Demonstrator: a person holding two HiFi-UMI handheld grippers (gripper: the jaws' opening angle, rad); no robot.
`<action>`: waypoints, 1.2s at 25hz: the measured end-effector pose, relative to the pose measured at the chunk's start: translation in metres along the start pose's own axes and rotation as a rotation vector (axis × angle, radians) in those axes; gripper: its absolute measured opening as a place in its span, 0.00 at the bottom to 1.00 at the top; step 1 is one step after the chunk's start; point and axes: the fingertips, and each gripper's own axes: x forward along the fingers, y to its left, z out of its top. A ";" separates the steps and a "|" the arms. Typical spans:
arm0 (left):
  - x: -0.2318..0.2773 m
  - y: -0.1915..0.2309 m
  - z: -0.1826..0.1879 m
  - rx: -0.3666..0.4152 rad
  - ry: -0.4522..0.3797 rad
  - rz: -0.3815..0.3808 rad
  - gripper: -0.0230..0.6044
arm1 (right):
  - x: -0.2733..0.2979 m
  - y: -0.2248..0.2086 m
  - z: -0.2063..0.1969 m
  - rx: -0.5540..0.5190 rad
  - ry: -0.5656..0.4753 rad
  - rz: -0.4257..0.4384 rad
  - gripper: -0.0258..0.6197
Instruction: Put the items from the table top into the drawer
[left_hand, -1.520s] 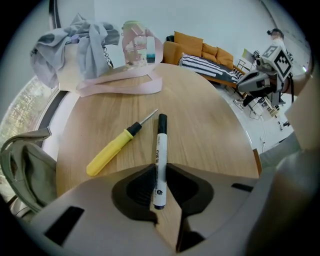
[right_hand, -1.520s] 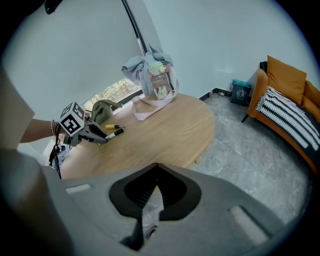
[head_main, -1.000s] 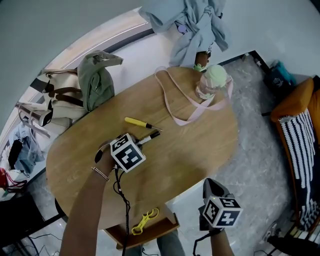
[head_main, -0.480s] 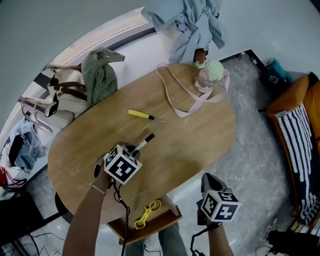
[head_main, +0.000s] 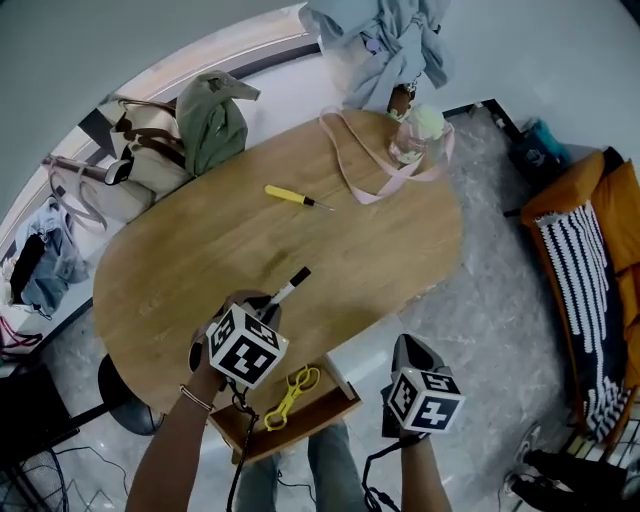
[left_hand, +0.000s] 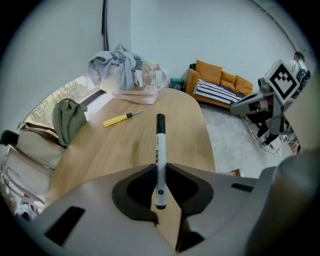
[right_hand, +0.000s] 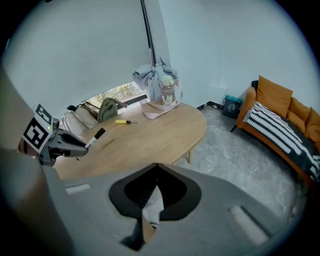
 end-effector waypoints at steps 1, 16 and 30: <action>-0.004 -0.008 -0.007 0.005 0.003 -0.003 0.13 | -0.005 0.001 -0.003 0.008 -0.003 -0.006 0.05; -0.057 -0.101 -0.092 -0.004 0.017 -0.108 0.13 | -0.060 0.025 -0.059 0.102 -0.052 -0.082 0.05; -0.080 -0.147 -0.176 0.001 0.081 -0.132 0.13 | -0.105 0.036 -0.126 0.187 -0.052 -0.112 0.05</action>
